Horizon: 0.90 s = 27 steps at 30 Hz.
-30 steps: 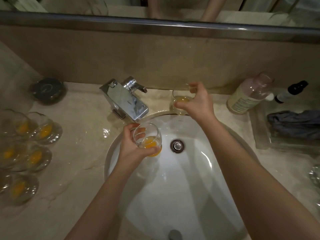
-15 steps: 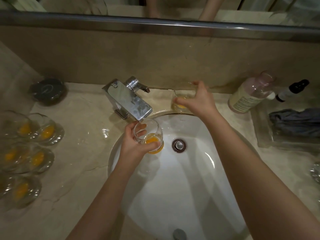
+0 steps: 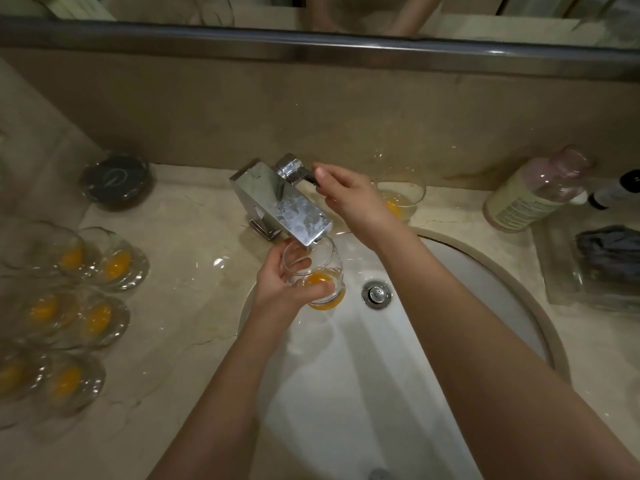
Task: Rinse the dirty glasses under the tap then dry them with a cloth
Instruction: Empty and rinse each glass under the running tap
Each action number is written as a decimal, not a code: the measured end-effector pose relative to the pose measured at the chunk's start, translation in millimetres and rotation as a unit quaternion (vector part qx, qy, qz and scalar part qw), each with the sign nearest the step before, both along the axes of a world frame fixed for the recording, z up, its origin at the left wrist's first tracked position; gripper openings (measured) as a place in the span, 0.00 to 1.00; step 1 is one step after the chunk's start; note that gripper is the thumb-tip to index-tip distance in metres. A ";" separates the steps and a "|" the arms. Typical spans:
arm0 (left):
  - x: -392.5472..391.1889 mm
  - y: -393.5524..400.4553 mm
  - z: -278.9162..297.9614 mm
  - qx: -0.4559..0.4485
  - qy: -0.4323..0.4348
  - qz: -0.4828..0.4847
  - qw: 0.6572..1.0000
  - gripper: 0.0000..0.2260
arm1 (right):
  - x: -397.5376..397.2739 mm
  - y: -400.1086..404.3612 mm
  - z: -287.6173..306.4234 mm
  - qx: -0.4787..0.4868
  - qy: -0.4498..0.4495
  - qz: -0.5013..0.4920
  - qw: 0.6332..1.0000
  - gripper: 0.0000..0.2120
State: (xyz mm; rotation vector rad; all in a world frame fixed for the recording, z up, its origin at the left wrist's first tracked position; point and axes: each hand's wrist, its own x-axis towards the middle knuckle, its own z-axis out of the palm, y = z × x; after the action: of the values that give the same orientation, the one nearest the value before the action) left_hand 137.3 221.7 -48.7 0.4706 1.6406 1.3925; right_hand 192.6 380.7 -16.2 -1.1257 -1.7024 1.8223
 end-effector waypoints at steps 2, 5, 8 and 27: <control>-0.6 0.5 -1.1 0.004 -0.008 -0.006 1.000 0.37 | -2.9 -2.0 -3.2 0.007 0.014 0.005 1.000 0.18; 1.3 1.6 -2.6 0.012 -0.029 -0.002 1.000 0.36 | -4.8 -1.4 -4.5 0.057 0.010 0.005 0.998 0.16; 3.2 3.7 -3.9 0.015 -0.036 0.000 0.999 0.36 | -7.8 0.6 -5.9 0.088 0.001 -0.006 0.996 0.16; -0.8 10.0 -6.7 0.023 -0.012 -0.001 1.000 0.36 | -10.3 5.1 -11.6 0.027 0.019 -0.041 0.999 0.18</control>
State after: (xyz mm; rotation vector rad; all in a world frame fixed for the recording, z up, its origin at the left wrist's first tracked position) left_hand 136.4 231.7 -55.4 0.4805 1.5922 1.4323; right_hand 182.3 385.8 -27.8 -1.1149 -1.6503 1.7275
